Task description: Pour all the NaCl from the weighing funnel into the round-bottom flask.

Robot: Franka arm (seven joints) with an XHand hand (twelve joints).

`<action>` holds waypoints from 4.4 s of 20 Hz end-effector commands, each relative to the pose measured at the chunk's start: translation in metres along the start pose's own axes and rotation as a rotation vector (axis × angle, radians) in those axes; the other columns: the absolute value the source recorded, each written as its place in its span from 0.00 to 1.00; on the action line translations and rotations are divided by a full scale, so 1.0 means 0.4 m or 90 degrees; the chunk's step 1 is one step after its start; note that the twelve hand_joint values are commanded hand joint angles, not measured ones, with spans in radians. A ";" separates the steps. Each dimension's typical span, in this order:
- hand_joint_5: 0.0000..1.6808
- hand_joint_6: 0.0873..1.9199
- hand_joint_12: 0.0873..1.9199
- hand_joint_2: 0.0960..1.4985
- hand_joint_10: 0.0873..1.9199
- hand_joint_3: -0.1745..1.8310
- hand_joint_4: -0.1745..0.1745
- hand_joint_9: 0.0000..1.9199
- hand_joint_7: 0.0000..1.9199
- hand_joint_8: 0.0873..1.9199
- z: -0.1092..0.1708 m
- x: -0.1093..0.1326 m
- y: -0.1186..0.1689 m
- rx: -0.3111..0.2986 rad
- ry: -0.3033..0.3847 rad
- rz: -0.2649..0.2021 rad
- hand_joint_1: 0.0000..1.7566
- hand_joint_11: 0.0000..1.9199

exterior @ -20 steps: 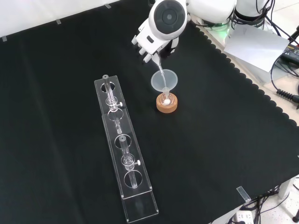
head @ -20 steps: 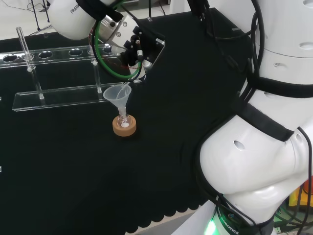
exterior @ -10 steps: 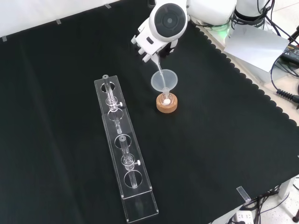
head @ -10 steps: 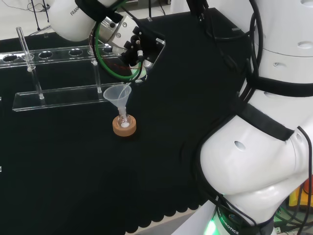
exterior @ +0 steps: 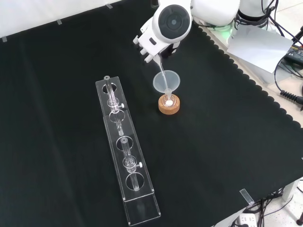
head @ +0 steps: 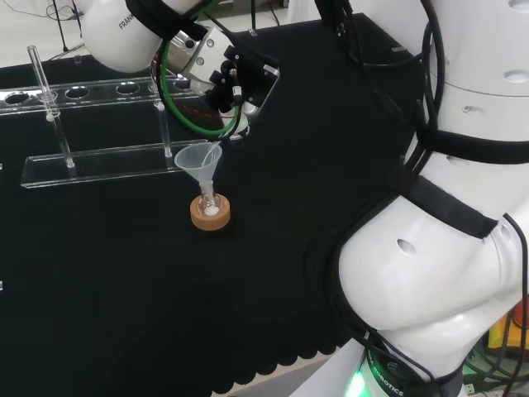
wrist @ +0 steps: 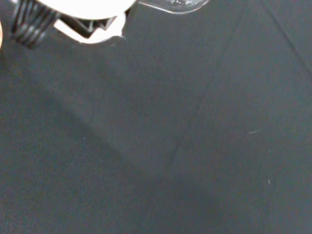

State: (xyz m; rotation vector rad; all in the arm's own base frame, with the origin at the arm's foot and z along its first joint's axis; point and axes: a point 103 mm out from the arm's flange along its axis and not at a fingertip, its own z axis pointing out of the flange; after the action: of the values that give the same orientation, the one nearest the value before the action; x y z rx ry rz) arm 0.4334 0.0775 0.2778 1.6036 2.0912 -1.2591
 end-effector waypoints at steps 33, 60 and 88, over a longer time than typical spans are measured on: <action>0.74 0.40 0.43 0.34 0.00 0.51 1.00 0.71 0.58 0.21 -0.028 0.012 -0.017 0.004 -0.058 0.014 0.64 0.58; 0.74 0.40 0.43 0.34 0.00 0.51 1.00 0.71 0.57 0.21 -0.046 0.029 -0.011 -0.001 -0.090 0.016 0.64 0.58; 0.74 0.40 0.43 0.34 0.00 0.51 1.00 0.71 0.57 0.21 -0.058 0.035 -0.009 0.005 -0.147 0.029 0.64 0.58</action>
State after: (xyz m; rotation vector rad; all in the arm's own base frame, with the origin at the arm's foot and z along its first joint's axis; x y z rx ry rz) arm 0.4312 0.1045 0.2851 1.4246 1.9198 -1.3617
